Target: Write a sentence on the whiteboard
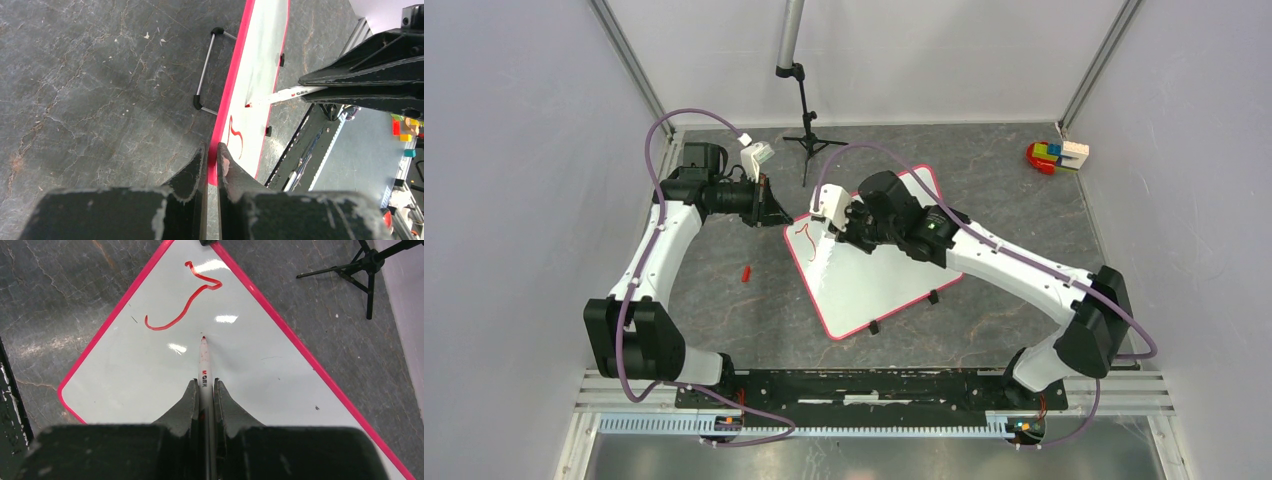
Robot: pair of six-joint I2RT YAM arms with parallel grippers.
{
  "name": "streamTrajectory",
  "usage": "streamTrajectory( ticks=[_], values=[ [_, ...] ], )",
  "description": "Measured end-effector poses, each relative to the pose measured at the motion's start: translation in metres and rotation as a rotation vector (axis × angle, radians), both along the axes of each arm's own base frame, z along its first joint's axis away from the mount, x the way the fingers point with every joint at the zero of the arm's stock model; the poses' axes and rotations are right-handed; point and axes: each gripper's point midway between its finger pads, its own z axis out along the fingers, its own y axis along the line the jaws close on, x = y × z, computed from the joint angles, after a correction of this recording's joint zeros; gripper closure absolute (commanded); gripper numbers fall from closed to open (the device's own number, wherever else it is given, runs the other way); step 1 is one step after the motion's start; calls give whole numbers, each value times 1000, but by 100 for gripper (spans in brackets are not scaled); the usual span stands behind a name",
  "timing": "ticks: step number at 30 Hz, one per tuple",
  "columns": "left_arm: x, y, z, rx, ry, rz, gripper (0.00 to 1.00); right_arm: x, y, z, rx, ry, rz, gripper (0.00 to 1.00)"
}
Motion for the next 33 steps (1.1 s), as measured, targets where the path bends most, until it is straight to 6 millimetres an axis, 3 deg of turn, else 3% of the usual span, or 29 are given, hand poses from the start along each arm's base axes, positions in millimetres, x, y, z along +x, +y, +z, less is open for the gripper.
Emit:
streamTrajectory(
  ticks=[19, 33],
  values=[
    [0, 0, 0, 4, -1, 2, 97, -10, 14, -10, -11, 19, 43, 100],
    [1, 0, -1, 8, -3, 4, 97, -19, 6, -24, -42, 28, 57, 100]
  ],
)
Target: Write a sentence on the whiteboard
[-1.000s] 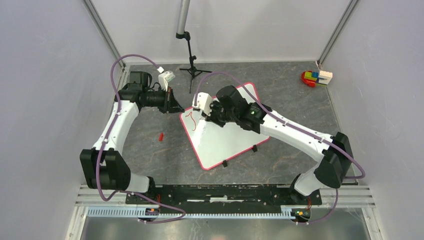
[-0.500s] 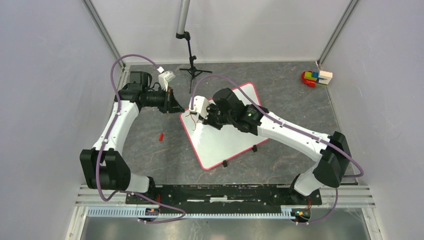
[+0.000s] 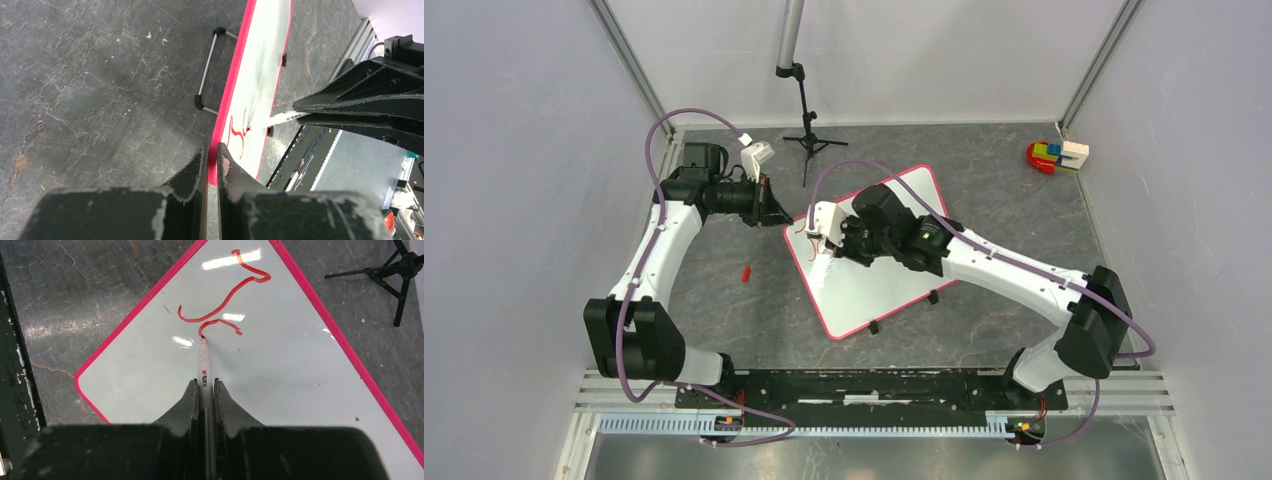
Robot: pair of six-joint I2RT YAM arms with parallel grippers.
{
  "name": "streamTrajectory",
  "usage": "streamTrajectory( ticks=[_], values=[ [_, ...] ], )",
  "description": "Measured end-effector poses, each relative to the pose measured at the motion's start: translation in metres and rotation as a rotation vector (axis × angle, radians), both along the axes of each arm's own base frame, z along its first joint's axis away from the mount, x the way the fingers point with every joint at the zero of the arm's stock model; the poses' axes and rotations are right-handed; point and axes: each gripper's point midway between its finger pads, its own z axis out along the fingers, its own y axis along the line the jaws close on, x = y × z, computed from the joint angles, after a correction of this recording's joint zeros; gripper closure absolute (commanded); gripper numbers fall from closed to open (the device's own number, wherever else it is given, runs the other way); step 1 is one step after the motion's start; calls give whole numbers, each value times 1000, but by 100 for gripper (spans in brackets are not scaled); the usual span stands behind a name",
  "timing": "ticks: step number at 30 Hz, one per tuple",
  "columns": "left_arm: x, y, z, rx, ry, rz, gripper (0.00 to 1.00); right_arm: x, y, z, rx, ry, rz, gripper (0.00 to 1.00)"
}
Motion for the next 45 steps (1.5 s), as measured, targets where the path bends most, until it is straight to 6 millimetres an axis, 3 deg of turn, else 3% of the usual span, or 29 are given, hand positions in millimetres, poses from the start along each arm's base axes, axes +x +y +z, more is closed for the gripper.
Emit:
streamTrajectory(
  ticks=[12, 26, 39, 45],
  values=[
    [0, 0, 0, 3, -2, 0, 98, 12, -12, 5, -14, -25, -37, 100],
    [0, -1, 0, 3, -7, -2, 98, 25, -8, 22, 11, -56, -68, 100],
    [1, -1, 0, 7, -7, 0, 97, 15, 1, 18, 18, -32, -21, 100],
    [1, -1, 0, 7, -7, 0, 97, 11, -4, 22, 34, -36, -20, 100]
  ],
)
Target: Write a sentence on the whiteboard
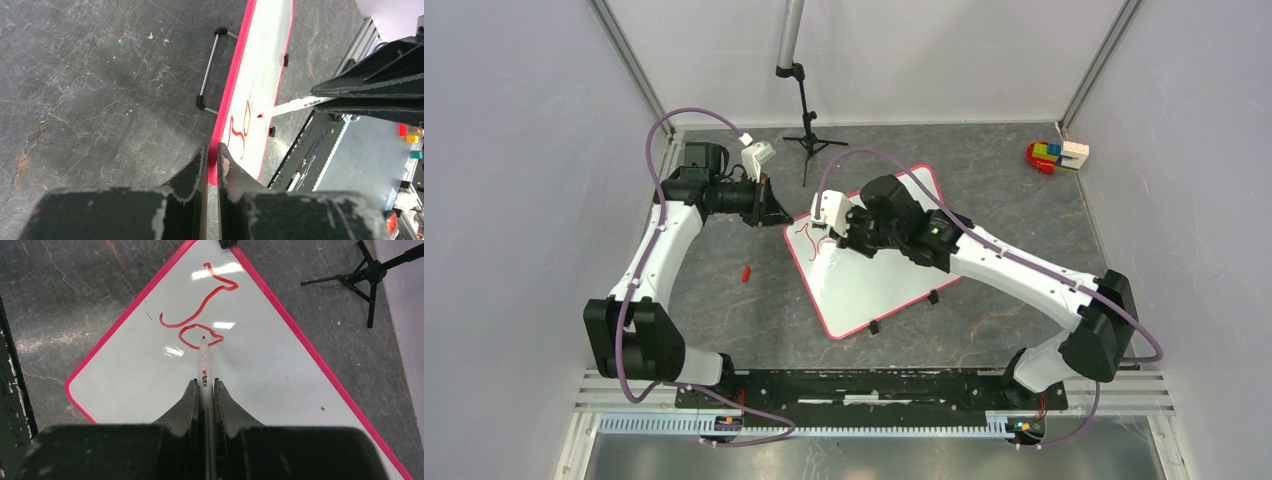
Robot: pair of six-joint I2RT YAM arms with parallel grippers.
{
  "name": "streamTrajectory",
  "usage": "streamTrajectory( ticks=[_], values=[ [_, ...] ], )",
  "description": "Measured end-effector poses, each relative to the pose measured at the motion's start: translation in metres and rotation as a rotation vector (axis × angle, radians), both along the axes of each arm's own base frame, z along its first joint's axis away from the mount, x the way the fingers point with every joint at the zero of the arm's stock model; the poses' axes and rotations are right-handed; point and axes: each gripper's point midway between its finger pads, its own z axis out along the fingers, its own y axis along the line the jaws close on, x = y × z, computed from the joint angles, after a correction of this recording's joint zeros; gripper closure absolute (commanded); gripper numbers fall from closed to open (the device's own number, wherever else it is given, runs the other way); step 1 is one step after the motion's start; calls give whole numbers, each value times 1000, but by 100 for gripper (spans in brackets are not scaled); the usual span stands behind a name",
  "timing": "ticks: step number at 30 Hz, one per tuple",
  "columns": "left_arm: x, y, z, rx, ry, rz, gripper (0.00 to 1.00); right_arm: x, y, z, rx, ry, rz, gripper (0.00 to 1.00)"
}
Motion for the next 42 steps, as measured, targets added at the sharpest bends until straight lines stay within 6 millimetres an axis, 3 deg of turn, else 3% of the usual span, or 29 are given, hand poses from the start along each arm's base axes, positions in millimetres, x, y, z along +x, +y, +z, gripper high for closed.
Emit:
streamTrajectory(
  ticks=[9, 27, 42],
  values=[
    [0, 0, 0, 0, 0, 0, 97, 4, -11, 12, 36, -17, -20, 100],
    [0, 0, 0, 2, -1, 0, 97, 12, -11, -5, -7, -8, -48, 100],
    [1, 0, 0, 5, -5, 1, 97, 18, -16, -5, -7, -9, -69, 100]
  ],
)
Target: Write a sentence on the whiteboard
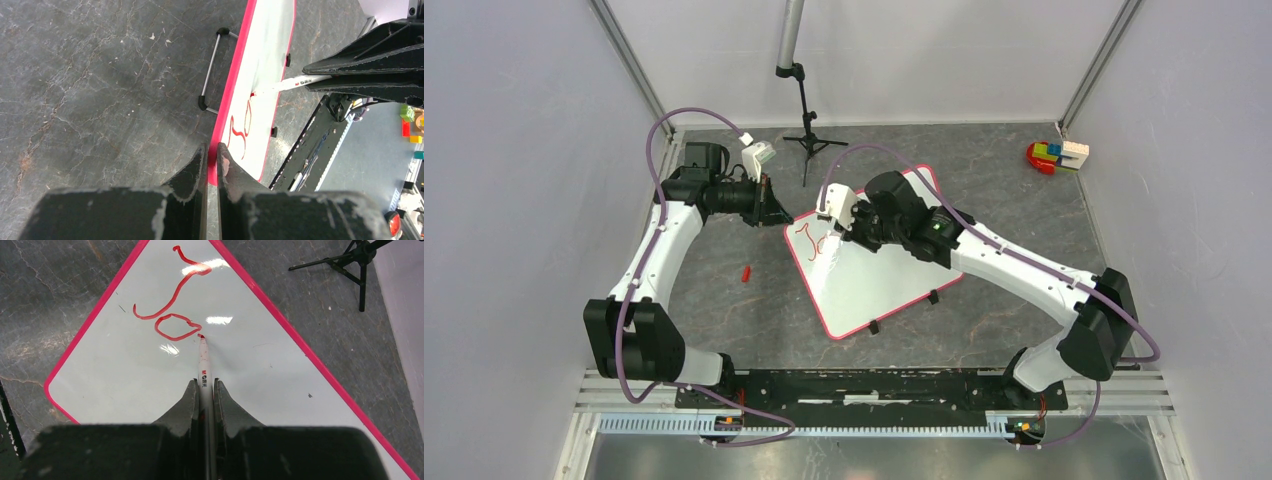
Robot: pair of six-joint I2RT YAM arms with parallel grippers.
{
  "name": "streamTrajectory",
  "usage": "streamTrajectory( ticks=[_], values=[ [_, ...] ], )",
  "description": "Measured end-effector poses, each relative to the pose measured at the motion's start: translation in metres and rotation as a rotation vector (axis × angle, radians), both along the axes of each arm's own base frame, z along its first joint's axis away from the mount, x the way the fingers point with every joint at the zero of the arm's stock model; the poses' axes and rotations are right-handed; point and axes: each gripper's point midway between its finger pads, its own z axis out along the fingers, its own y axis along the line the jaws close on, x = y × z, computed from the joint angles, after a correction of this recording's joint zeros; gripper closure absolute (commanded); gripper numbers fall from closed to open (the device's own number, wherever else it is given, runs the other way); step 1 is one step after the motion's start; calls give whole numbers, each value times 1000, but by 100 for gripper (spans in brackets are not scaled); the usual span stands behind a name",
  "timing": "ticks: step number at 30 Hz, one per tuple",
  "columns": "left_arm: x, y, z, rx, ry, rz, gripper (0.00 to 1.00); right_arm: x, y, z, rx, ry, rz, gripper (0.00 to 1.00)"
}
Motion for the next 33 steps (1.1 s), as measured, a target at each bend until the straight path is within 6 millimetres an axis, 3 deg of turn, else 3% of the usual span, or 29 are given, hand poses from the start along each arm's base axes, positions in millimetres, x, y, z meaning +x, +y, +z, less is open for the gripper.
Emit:
streamTrajectory(
  ticks=[20, 33],
  values=[
    [0, 0, 0, 2, 0, 0, 97, -9, -7, -10, -2, 20, 16, 100],
    [0, 0, 0, 2, -1, 0, 97, 10, -5, 6, 0, -18, -29, 100]
  ],
)
